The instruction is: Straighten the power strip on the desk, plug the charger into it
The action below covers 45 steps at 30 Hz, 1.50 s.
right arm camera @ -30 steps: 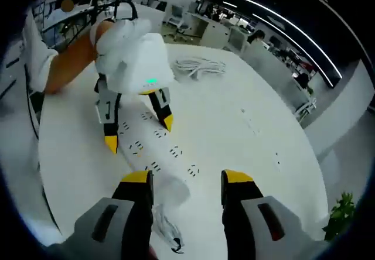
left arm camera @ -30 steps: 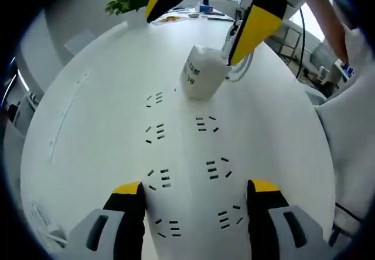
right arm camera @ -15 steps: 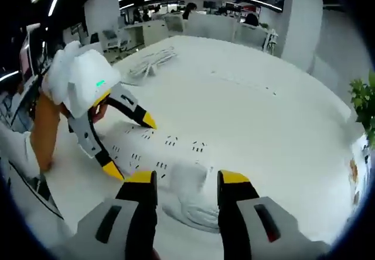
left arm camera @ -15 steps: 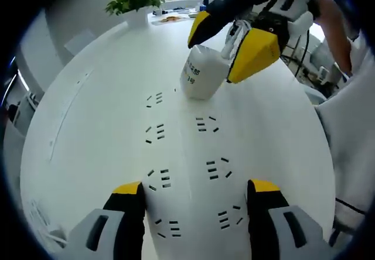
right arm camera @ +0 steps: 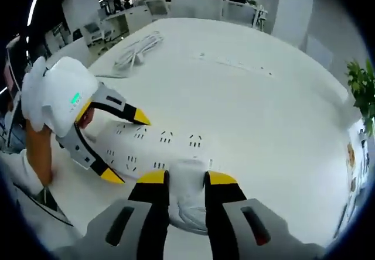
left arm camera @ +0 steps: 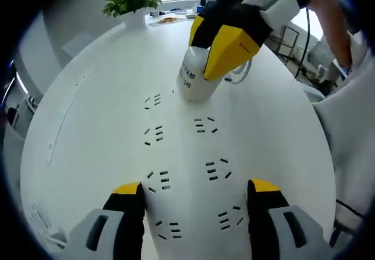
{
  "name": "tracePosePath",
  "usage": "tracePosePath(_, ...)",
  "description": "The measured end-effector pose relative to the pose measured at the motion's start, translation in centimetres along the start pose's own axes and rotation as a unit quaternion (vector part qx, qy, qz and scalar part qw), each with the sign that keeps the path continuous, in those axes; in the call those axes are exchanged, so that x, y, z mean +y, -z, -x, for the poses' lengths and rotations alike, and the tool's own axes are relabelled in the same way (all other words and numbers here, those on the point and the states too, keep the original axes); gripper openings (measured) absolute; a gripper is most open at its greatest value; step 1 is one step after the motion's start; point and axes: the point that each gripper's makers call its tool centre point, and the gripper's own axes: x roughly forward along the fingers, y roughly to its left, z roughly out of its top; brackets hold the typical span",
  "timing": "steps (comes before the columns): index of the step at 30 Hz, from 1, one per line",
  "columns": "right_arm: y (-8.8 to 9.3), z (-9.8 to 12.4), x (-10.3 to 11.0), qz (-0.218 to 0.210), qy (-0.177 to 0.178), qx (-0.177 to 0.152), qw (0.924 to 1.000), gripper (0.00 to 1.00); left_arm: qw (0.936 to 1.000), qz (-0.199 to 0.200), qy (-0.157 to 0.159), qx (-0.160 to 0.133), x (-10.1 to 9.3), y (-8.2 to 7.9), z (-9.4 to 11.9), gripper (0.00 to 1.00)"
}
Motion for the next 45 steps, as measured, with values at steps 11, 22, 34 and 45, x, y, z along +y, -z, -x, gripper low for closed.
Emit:
tracePosePath(11, 0.0, -1.0, -0.2, -0.013, -0.004, 0.058, 0.9982, 0.19, 1.0, 0.002, -0.003, 0.0, 0.2, 0.1, 0.0, 0.72)
tracePosePath(22, 0.1, -2.0, -0.4, -0.007, 0.007, 0.066, 0.9978, 0.2, 0.9999, 0.009, -0.006, -0.001, 0.4, 0.2, -0.1, 0.72)
tracePosePath(34, 0.2, -1.9, -0.3, -0.01, -0.019, 0.034, 0.9992, 0.24, 0.9999, 0.014, -0.008, -0.001, 0.4, 0.1, -0.1, 0.72)
tracePosePath(45, 0.0, -0.5, 0.5, 0.18, -0.071, -0.047, 0.98, 0.48, 0.9998, 0.017, -0.009, 0.002, 0.4, 0.0, -0.1, 0.72)
